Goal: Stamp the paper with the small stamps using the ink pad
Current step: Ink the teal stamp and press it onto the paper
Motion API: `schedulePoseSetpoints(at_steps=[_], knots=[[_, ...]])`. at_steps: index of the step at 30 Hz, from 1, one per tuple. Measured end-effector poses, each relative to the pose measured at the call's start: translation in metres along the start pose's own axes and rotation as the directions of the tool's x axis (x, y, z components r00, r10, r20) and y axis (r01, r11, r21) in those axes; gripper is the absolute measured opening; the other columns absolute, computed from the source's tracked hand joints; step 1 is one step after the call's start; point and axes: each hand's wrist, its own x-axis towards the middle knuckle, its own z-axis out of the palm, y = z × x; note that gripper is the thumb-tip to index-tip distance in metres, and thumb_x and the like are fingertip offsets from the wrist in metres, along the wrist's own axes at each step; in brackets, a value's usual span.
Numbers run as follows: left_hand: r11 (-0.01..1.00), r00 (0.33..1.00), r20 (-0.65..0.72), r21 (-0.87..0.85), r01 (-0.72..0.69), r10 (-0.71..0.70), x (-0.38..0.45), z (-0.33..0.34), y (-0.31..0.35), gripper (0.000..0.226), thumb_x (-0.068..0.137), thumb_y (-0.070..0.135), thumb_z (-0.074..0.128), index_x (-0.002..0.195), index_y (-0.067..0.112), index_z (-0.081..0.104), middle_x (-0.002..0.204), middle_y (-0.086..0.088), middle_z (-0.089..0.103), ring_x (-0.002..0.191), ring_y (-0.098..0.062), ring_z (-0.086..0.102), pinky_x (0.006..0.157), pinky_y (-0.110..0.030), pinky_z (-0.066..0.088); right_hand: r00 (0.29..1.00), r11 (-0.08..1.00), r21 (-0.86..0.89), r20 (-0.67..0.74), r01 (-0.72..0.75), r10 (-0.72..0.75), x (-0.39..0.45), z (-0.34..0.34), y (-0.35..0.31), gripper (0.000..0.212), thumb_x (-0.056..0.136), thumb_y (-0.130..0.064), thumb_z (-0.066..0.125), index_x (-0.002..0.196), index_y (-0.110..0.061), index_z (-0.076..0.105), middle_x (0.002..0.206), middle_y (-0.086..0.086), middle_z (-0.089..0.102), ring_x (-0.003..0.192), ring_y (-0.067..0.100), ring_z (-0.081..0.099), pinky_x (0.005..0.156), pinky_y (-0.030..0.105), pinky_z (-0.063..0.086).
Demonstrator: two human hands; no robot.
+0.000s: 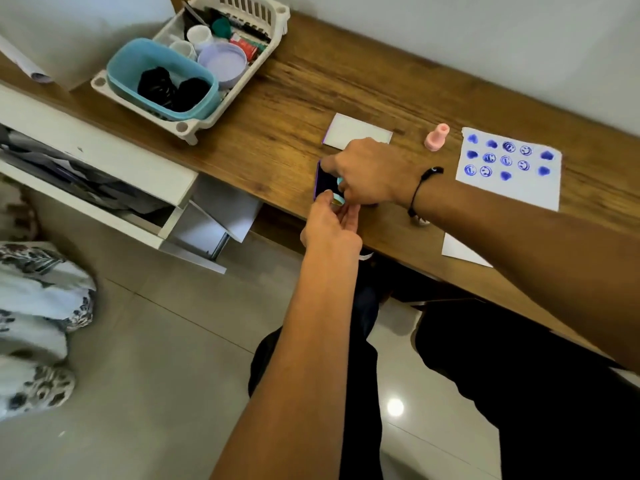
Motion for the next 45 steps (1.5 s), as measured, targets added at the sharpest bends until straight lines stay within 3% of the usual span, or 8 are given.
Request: schedulePoseSetpoints(at_steps=[6,10,14,19,24,31,36,45], knots=[[0.999,0.999,-0.013,0.040,-0.030,0.031,-0.002,0.002,-0.003,0.029,0.085,0.006,0.059,0.112,-0.002,0.051,0.081,-0.016,0.052,0.075,-0.023,0.057,0.091,-0.038,0.052,0.997,0.992,0.109,-0.024,-0.066,0.069,-0.003,0.007,0.001,0.010,0.077,-0.010,0.053,0.079,-0.013,0.044,0.075,0.015,0.056,0.071,0.033,0.053,0.046,0.029,0.026],[0.994,0.999,0.011,0.093,-0.048,0.047,-0.006,0.000,-0.006,0.026,0.087,0.007,0.057,0.110,-0.003,0.052,0.081,-0.015,0.052,0.097,-0.026,0.058,0.095,-0.037,0.050,0.980,0.952,0.277,-0.113,-0.127,0.164,-0.023,0.008,0.003,0.018,0.085,-0.014,0.053,0.102,-0.008,0.053,0.098,0.019,0.065,0.092,0.035,0.058,0.062,0.038,0.043],[0.986,0.990,0.063,0.105,-0.130,0.124,-0.009,0.004,-0.006,0.010,0.087,0.009,0.058,0.087,0.001,0.053,0.078,-0.013,0.054,0.084,-0.022,0.058,0.093,-0.034,0.051,0.715,0.740,0.667,-0.477,-0.083,0.510,-0.078,0.010,0.021,0.017,0.085,-0.015,0.056,0.099,-0.007,0.060,0.094,0.013,0.068,0.083,0.025,0.061,0.075,0.036,0.048],[0.954,0.916,0.377,0.194,-0.226,0.140,-0.026,0.034,-0.035,0.011,0.085,0.006,0.059,0.078,-0.003,0.056,0.078,-0.017,0.059,0.077,-0.025,0.061,0.071,-0.028,0.058,0.473,0.243,0.969,-0.200,-0.032,0.858,-0.155,0.022,0.074,0.011,0.085,-0.014,0.055,0.094,-0.014,0.062,0.071,-0.001,0.062,0.057,0.011,0.055,0.048,0.025,0.049],[0.878,0.833,0.550,0.424,-0.223,-0.054,-0.042,0.064,-0.108,0.008,0.082,0.000,0.059,0.075,-0.003,0.061,0.076,-0.016,0.063,0.069,-0.024,0.063,0.073,-0.027,0.057,0.361,0.067,0.998,-0.056,-0.018,0.931,-0.186,0.037,0.118,0.010,0.084,-0.010,0.056,0.091,-0.016,0.060,0.074,-0.001,0.062,0.061,0.009,0.056,0.052,0.023,0.054],[0.734,0.908,0.402,0.652,-0.191,-0.120,-0.019,0.071,-0.174,0.002,0.081,0.006,0.063,0.080,0.004,0.062,0.088,-0.012,0.063,0.087,-0.023,0.062,0.084,-0.031,0.055,0.450,0.259,0.937,-0.131,-0.235,0.883,-0.184,0.050,0.147,0.017,0.087,-0.010,0.057,0.102,-0.005,0.062,0.089,0.010,0.062,0.076,0.017,0.063,0.061,0.025,0.059],[0.771,0.941,0.320,0.626,-0.118,-0.115,-0.004,0.067,-0.175,0.007,0.080,0.001,0.062,0.074,0.001,0.058,0.081,-0.013,0.061,0.071,-0.020,0.062,0.076,-0.029,0.057,0.554,0.539,0.746,-0.277,-0.390,0.785,-0.175,0.054,0.155,0.017,0.086,-0.010,0.055,0.099,-0.002,0.063,0.089,0.021,0.067,0.075,0.036,0.065,0.071,0.044,0.054],[0.785,0.944,0.308,0.611,-0.099,-0.121,-0.003,0.067,-0.175,0.005,0.080,0.001,0.063,0.078,0.003,0.059,0.092,-0.016,0.063,0.085,-0.025,0.064,0.080,-0.031,0.056,0.631,0.729,0.483,-0.384,-0.484,0.674,-0.164,0.058,0.164,0.020,0.084,-0.009,0.052,0.098,-0.002,0.063,0.088,0.022,0.070,0.079,0.037,0.061,0.071,0.034,0.040]])
